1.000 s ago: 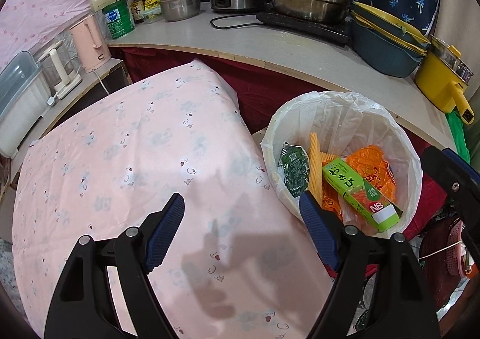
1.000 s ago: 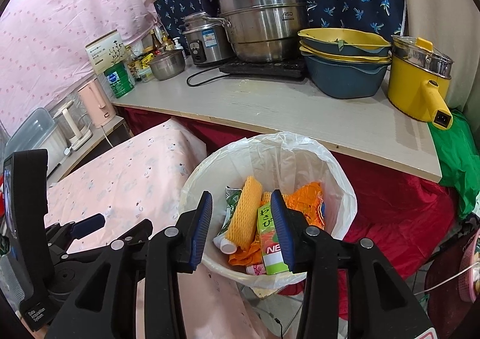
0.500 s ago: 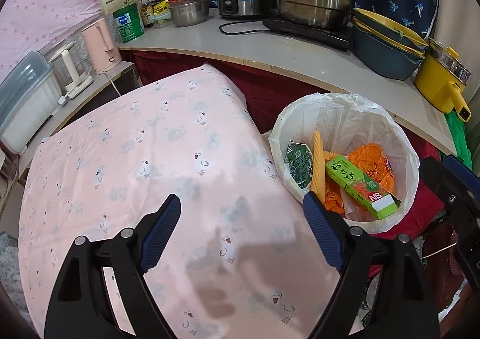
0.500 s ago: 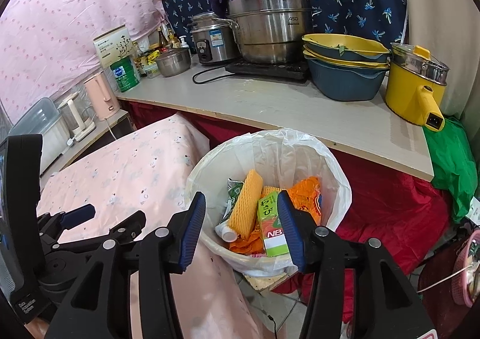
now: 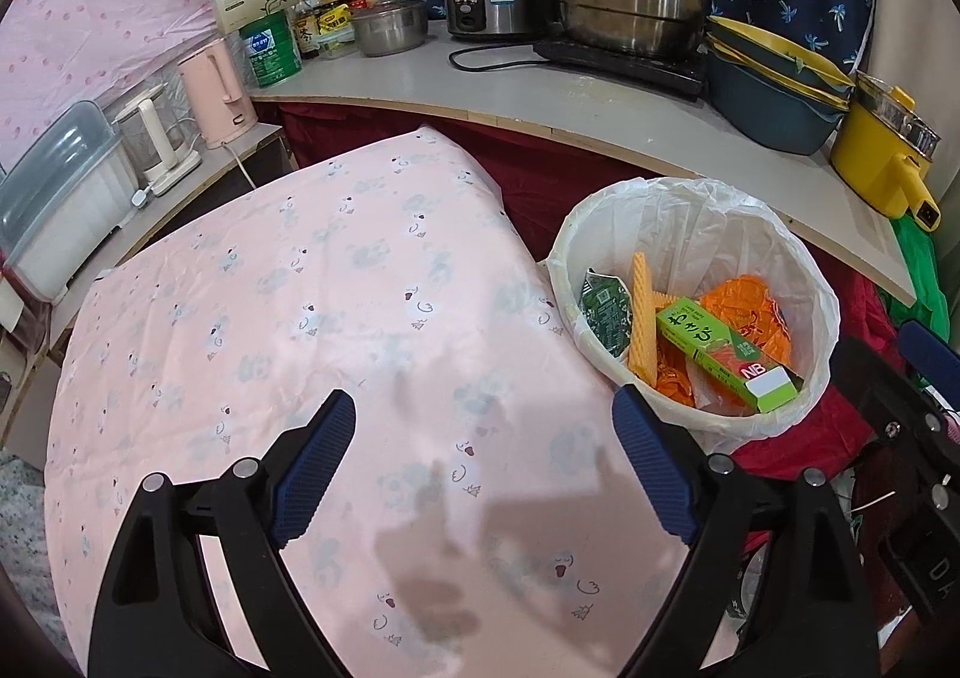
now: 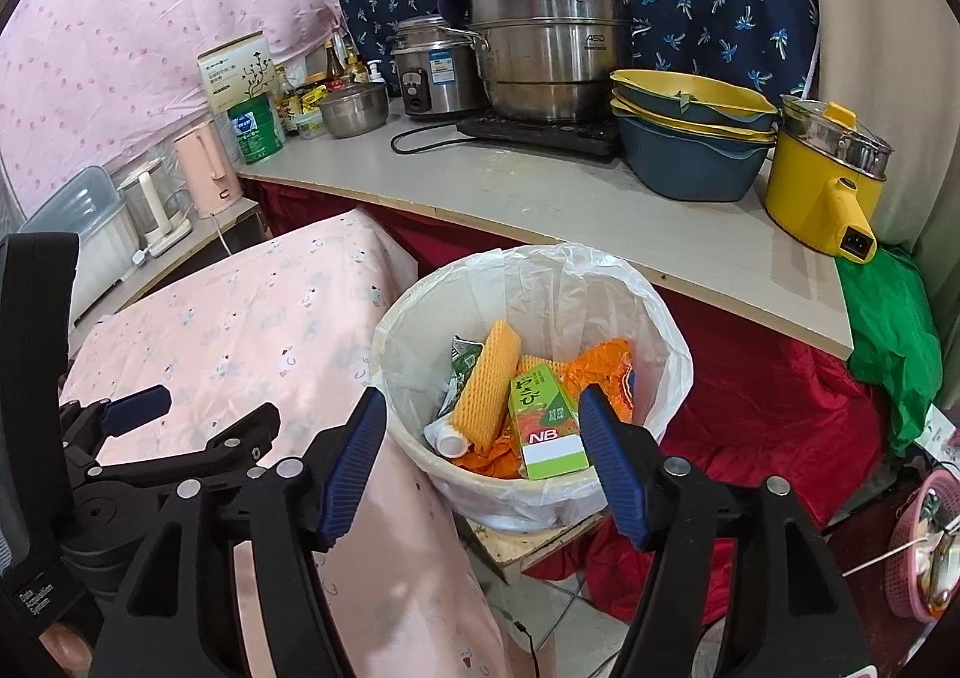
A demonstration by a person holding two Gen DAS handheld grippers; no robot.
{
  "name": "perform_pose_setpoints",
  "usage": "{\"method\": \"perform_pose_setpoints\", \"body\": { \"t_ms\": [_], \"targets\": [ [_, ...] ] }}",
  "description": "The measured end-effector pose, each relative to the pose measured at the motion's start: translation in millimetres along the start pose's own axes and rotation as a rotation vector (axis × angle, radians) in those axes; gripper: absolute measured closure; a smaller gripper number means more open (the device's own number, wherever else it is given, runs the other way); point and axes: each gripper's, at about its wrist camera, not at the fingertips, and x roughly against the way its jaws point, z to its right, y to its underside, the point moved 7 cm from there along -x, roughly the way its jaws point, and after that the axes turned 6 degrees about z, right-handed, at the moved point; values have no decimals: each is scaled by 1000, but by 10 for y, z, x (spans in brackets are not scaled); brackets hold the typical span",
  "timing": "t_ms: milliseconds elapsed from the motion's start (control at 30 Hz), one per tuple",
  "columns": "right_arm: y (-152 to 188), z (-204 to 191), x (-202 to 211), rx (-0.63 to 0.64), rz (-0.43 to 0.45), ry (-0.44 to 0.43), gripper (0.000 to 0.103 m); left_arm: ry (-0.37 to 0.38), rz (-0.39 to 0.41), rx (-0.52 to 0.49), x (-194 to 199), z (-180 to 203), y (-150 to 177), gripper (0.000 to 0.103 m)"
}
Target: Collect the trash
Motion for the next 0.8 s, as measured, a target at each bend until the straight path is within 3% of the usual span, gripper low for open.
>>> {"method": "perform_pose_setpoints", "body": {
  "t_ms": [300, 600, 800],
  "targets": [
    [75, -3, 47, 19, -7, 11, 22, -7, -4, 1, 49, -27, 95, 12],
    [157, -23, 51, 31, -24, 13, 18, -6, -26, -7, 29, -19, 206, 11],
    [195, -14, 42, 45, -22, 26, 6, -11, -36, 2, 18, -57, 253, 10]
  ]
}}
